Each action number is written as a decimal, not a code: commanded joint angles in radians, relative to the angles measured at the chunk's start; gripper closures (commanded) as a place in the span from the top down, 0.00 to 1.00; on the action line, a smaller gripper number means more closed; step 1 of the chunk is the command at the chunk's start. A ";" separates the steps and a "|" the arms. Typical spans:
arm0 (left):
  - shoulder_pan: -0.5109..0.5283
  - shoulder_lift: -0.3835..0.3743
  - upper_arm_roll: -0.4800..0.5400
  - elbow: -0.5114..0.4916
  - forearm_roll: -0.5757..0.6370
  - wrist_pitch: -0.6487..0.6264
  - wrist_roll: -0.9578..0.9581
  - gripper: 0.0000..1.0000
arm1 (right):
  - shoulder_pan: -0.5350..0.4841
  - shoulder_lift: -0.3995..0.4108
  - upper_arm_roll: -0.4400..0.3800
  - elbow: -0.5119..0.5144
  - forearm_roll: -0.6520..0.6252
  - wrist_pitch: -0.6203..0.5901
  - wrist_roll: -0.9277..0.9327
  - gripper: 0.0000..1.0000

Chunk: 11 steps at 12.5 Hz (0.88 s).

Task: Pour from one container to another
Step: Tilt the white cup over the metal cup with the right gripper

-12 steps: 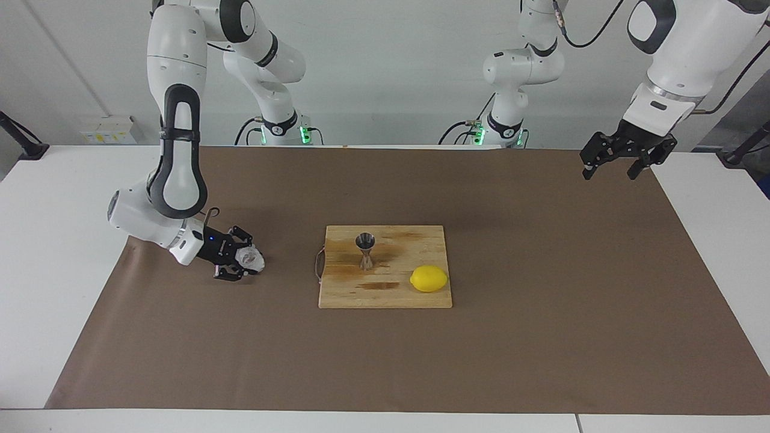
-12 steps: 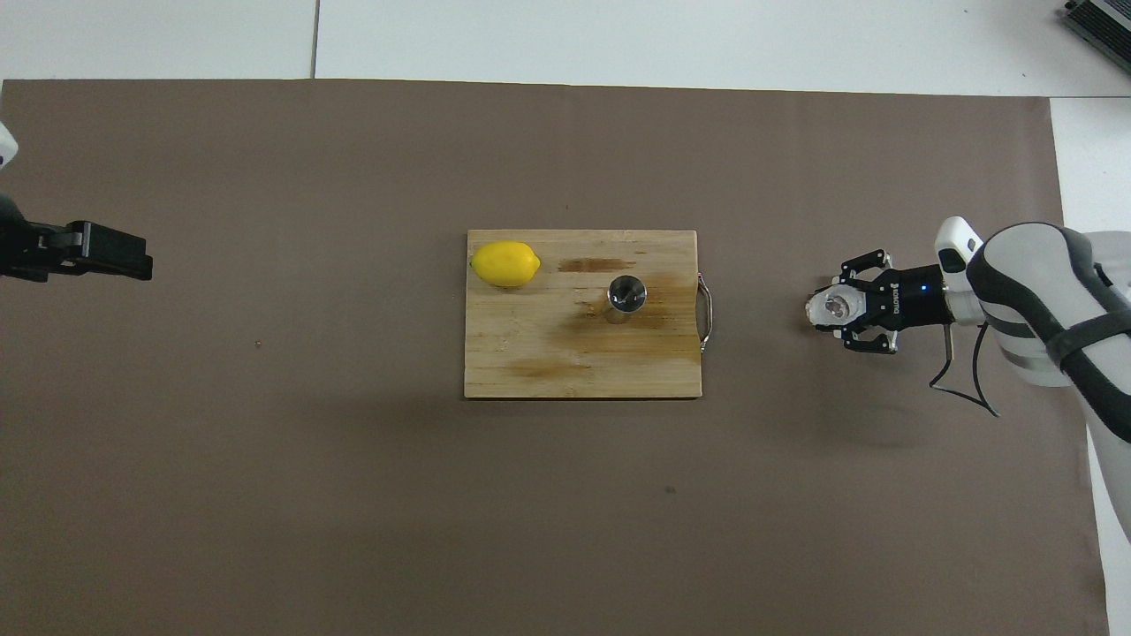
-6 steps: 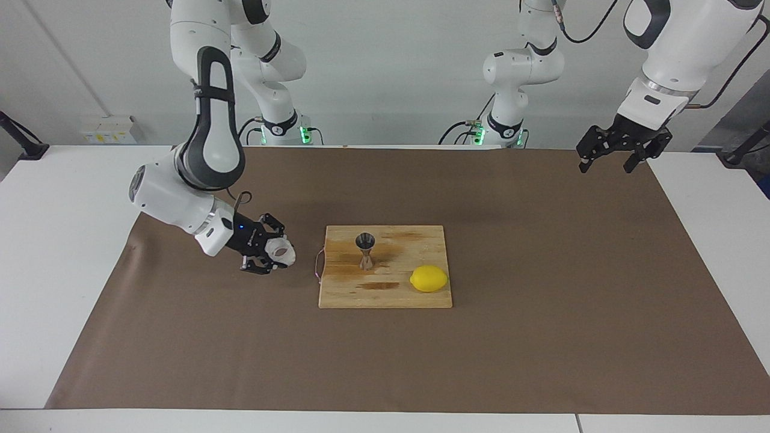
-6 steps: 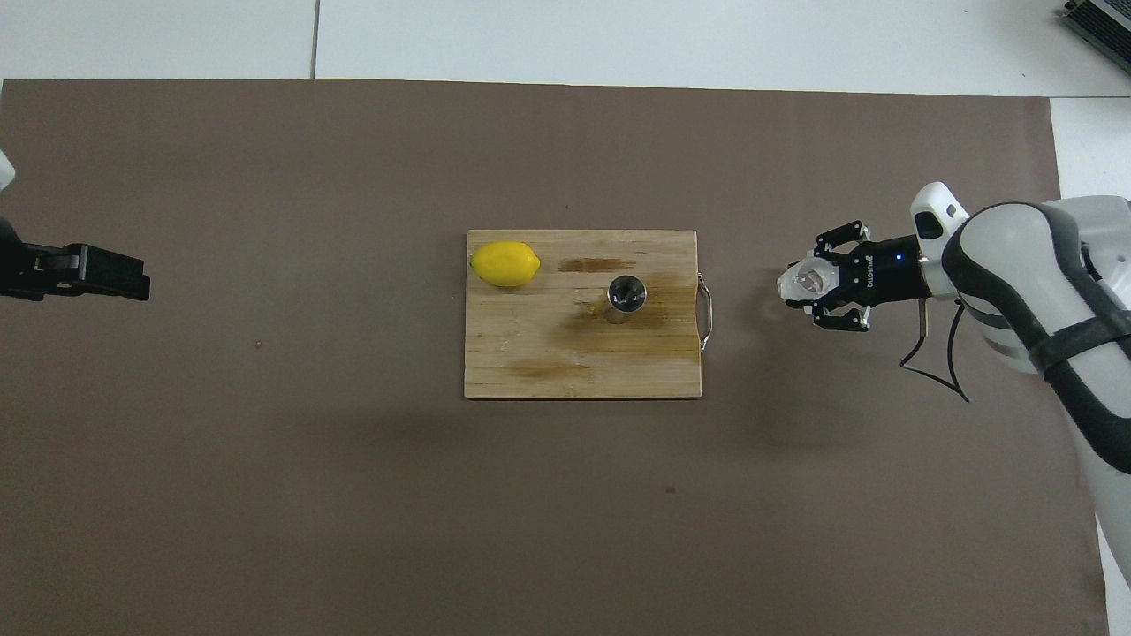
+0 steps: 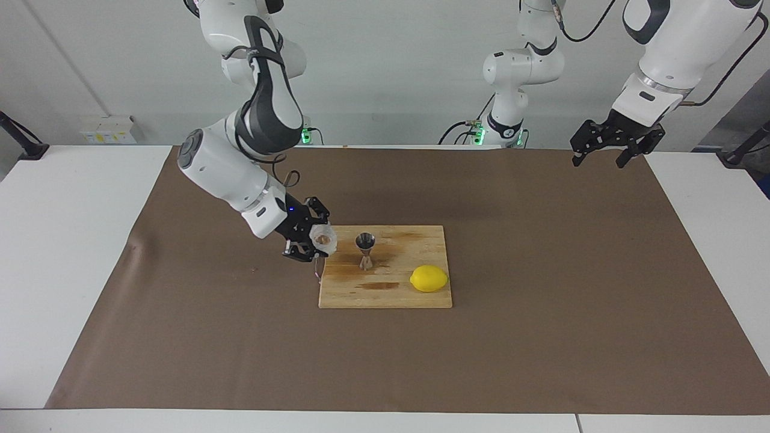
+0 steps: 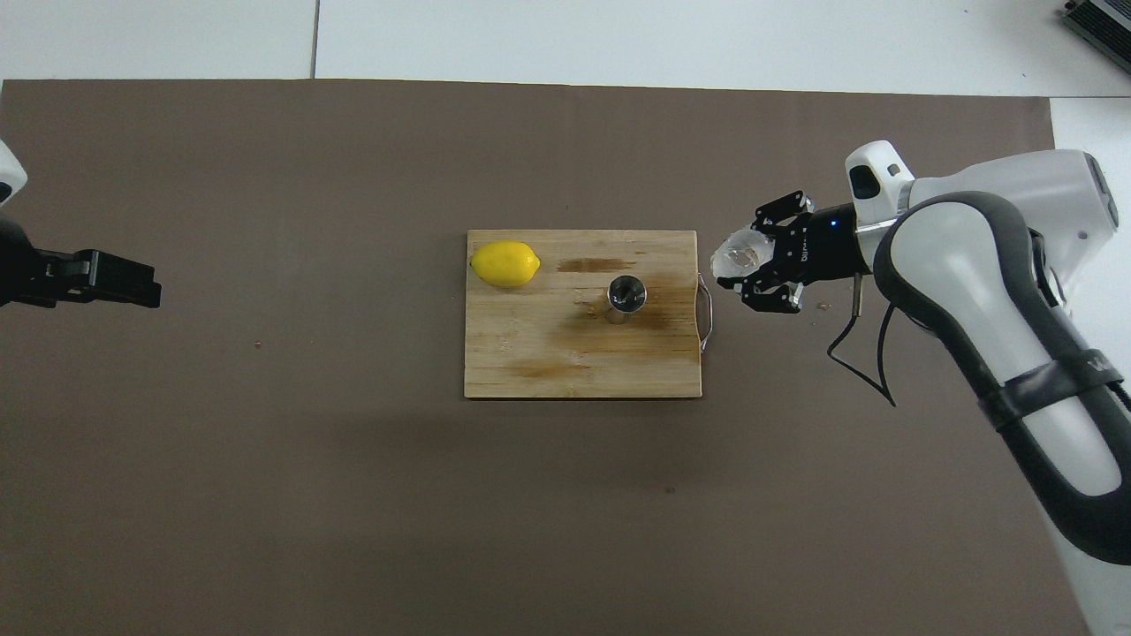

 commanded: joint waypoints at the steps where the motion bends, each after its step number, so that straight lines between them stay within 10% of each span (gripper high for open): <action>1: -0.004 -0.017 0.007 -0.013 -0.011 -0.020 0.021 1.00 | 0.063 0.015 -0.001 0.017 -0.144 0.052 0.097 0.37; 11: 0.010 -0.018 0.008 -0.016 -0.011 -0.018 0.009 1.00 | 0.151 0.009 -0.001 0.004 -0.536 0.052 0.194 0.37</action>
